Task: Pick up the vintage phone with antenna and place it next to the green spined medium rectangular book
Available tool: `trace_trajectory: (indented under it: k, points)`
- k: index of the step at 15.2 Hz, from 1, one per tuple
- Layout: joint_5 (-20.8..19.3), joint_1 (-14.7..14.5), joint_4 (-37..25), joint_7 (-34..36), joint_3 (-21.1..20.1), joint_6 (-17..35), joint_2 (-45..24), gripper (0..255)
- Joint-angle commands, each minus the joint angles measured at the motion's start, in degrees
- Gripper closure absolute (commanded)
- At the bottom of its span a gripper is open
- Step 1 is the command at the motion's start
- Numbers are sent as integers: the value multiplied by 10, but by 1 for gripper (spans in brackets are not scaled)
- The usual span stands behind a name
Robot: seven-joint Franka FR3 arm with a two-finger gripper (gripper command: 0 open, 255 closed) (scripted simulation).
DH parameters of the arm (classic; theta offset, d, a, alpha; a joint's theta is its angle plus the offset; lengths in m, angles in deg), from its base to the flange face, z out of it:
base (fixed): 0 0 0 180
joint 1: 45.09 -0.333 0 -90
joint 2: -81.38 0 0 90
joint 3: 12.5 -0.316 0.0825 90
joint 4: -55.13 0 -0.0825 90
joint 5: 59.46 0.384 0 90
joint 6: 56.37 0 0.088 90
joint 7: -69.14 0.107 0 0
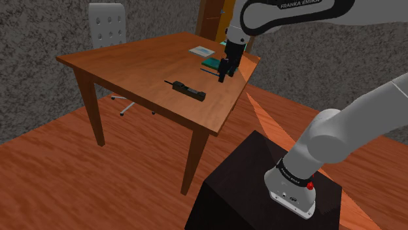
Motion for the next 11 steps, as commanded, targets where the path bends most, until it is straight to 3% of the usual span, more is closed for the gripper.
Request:
trace_trajectory:
  k: [1, 11]
  points:
    - [2, -4, -18, -13, 2, 28, -43, 0]
    - [21, -16, -163, -80, 0, 113, -261, 0]
